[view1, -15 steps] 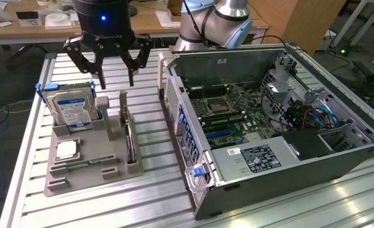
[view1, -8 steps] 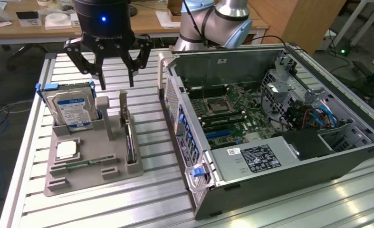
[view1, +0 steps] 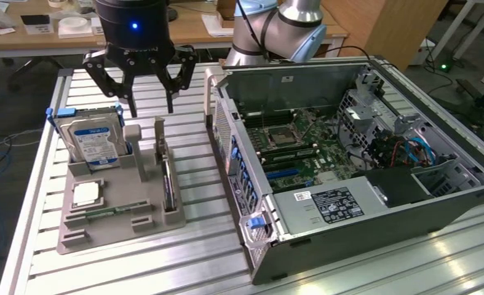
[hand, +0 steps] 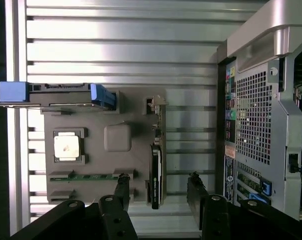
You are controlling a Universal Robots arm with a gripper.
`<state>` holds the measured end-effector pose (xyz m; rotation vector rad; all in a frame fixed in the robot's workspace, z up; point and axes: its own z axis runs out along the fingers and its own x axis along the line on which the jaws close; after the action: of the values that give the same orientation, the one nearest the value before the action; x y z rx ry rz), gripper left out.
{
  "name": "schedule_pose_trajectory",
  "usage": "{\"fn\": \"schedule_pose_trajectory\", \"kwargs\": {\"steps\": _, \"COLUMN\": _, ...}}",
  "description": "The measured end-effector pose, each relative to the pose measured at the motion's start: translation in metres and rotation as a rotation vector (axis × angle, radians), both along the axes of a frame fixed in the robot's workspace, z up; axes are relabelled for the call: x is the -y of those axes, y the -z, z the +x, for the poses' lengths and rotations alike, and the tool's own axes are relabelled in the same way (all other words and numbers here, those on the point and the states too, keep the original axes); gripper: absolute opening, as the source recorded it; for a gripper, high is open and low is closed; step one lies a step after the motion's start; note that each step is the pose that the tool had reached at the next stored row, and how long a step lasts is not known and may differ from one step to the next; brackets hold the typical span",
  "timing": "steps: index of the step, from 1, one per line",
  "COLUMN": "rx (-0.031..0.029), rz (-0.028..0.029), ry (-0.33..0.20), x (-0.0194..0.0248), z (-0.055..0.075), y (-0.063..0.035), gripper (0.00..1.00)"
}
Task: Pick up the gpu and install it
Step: 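Pick up the gpu and move the gpu toward the slot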
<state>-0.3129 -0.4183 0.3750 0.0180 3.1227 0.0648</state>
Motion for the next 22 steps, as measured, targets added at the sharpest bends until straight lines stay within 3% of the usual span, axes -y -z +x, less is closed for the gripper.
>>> {"fn": "schedule_pose_trajectory", "kwargs": {"steps": 22, "rx": 0.0001, "rz": -0.0001, "ry": -0.021, "x": 0.002, "z": 0.0, "y": 0.0036, "gripper": 0.59}}
